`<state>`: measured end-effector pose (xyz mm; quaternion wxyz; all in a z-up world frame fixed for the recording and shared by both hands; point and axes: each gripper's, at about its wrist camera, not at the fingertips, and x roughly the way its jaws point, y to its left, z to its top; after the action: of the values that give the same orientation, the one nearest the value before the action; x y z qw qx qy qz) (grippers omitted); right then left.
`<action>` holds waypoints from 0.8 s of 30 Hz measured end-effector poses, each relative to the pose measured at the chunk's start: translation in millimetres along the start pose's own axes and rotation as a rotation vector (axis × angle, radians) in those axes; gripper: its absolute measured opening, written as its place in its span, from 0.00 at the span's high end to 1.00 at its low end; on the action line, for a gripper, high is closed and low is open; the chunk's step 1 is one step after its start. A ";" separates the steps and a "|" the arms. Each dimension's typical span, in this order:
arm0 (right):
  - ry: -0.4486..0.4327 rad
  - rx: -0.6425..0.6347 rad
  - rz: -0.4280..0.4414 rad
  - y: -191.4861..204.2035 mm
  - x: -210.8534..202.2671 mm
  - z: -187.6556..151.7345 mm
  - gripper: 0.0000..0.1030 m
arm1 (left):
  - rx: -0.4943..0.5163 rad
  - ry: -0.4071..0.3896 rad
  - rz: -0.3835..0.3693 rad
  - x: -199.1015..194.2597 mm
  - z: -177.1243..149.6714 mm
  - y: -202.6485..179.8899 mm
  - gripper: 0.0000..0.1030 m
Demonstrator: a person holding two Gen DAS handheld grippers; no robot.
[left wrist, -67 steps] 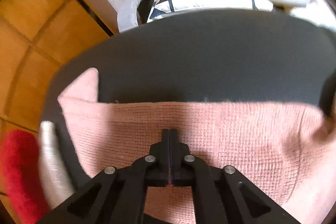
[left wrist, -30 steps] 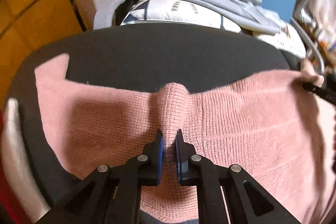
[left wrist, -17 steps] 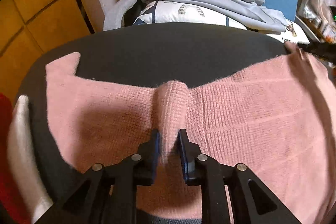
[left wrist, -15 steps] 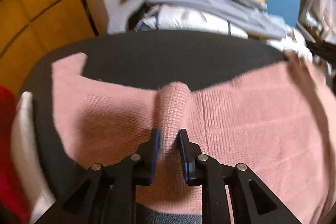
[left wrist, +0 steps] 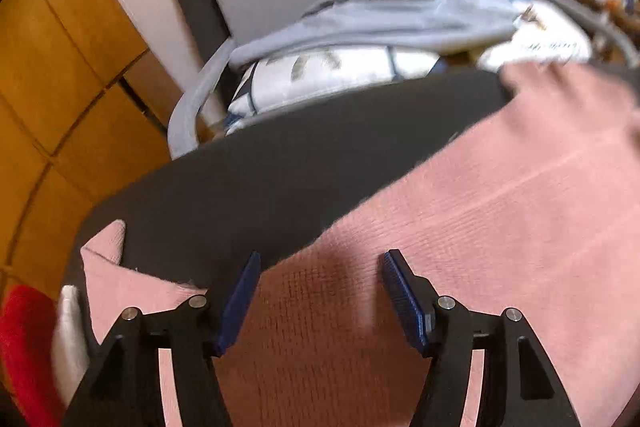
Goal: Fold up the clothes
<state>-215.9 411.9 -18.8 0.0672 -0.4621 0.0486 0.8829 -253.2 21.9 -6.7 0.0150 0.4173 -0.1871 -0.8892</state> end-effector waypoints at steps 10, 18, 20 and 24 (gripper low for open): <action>-0.051 -0.035 0.055 38.6 25.1 36.3 0.65 | -0.012 -0.058 0.181 33.4 -0.8 43.9 0.12; -0.029 -0.034 0.231 35.6 -71.9 4.0 0.65 | -0.021 0.007 -0.042 -30.1 -32.3 46.7 0.14; 0.016 -0.087 0.238 36.7 -105.6 -34.9 0.65 | -0.048 0.026 -0.115 -55.6 -58.7 44.8 0.14; 0.089 -0.132 0.242 31.6 -168.3 -118.9 0.64 | -0.067 0.026 -0.155 -107.2 -117.3 39.7 0.14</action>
<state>-29.9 350.8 52.8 -0.0724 -0.4950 0.0489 0.8645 -100.8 -33.0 17.7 -0.0374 0.4414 -0.1242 -0.8879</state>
